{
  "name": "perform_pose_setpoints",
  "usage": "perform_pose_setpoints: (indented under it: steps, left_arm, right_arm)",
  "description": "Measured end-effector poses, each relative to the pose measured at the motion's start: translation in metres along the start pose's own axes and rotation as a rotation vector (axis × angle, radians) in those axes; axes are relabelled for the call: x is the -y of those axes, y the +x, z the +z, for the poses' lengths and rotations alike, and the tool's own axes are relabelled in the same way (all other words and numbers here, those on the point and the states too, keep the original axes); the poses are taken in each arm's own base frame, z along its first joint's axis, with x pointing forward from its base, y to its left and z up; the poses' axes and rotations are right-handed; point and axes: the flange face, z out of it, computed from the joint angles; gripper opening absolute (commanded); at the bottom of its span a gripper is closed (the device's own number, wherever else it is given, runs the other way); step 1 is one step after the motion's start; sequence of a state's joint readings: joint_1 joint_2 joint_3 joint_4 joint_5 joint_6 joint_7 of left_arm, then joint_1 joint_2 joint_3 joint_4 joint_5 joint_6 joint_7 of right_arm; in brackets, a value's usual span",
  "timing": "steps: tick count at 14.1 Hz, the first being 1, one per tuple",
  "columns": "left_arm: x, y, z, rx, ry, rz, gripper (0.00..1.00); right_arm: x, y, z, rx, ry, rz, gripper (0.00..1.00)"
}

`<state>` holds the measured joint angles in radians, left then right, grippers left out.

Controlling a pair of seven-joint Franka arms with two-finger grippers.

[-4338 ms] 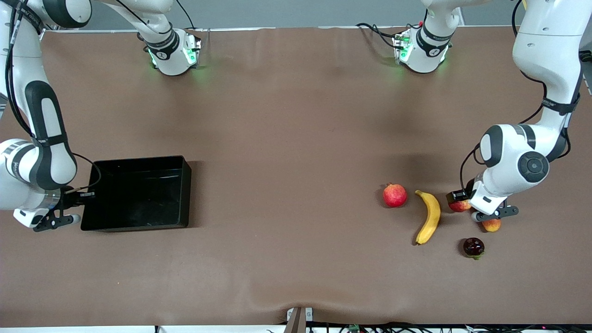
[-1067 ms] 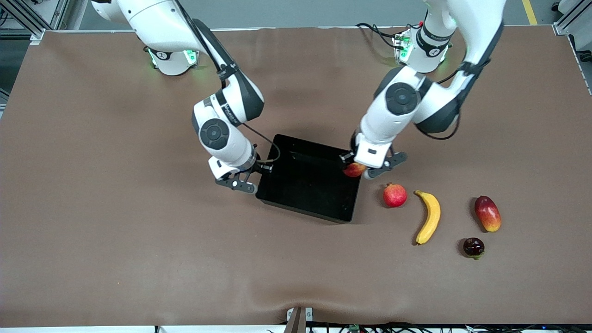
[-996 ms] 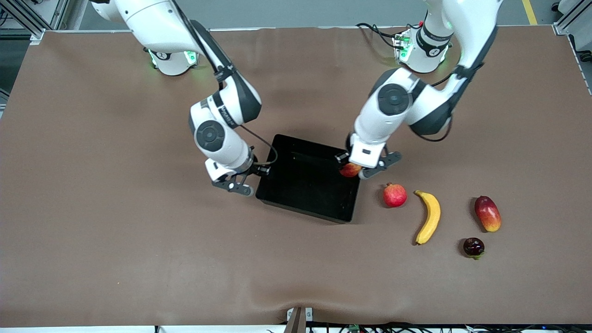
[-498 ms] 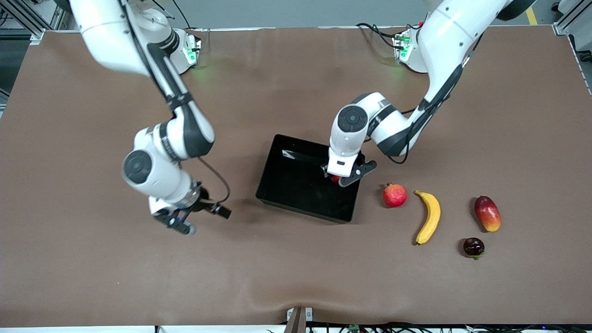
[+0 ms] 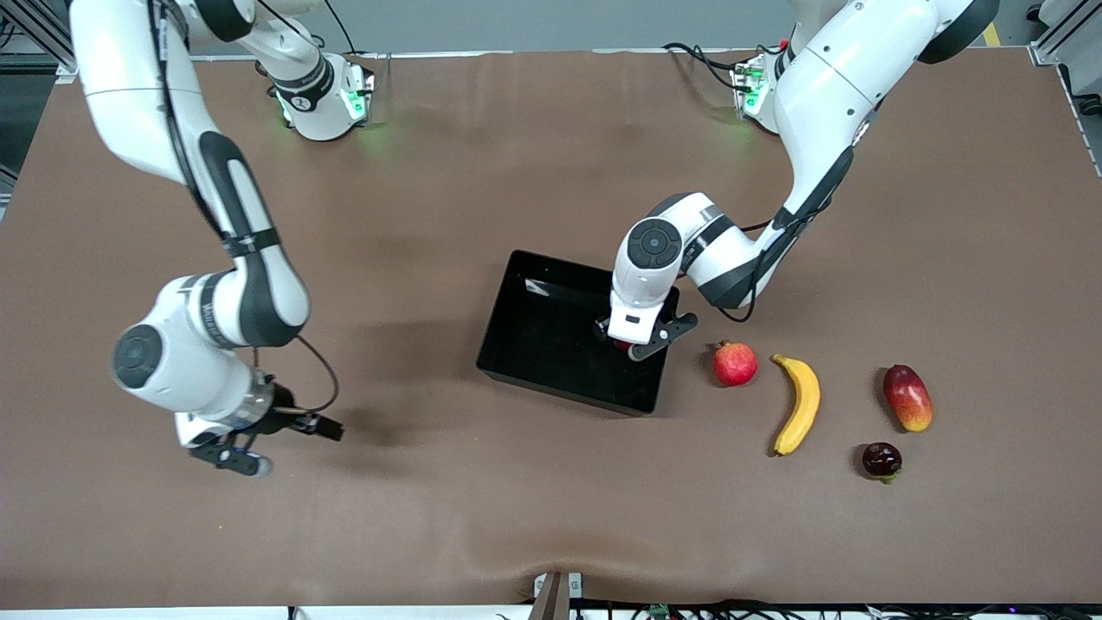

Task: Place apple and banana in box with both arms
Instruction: 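Drop the apple into the box with the left gripper while the right gripper withdraws, then grasp the yellow banana with the left gripper while the right gripper retracts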

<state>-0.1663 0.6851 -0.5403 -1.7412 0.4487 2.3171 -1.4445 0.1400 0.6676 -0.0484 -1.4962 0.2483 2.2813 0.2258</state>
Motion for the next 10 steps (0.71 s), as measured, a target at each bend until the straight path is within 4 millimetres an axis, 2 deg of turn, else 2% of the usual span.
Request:
perform_pose_setpoints:
  steps: [1, 2, 4, 6, 8, 10]
  left_arm:
    - [-0.003, 0.006, -0.015, -0.017, -0.007, -0.007, 1.00]
    - [-0.005, 0.013, -0.039, -0.044, -0.014, -0.014, 1.00]
    - [-0.006, 0.027, -0.100, -0.111, -0.030, -0.026, 1.00]
    - [0.005, 0.045, -0.150, -0.158, -0.012, -0.009, 1.00]
    - [0.033, 0.087, -0.167, -0.168, 0.040, 0.064, 1.00]
    - [0.076, 0.146, -0.159, -0.146, 0.085, 0.153, 1.00]
  right_arm:
    - [-0.012, 0.005, -0.002, -0.002, -0.005, -0.013, 1.00]
    - [-0.021, 0.008, -0.003, -0.001, -0.016, -0.042, 1.00]
    - [-0.030, 0.009, -0.008, 0.010, -0.067, -0.111, 1.00]
    - [-0.043, 0.011, -0.030, 0.033, -0.130, -0.154, 1.00]
    - [-0.071, 0.018, -0.071, 0.041, -0.145, -0.196, 1.00]
    - [-0.103, 0.018, -0.123, 0.069, -0.143, -0.217, 1.00]
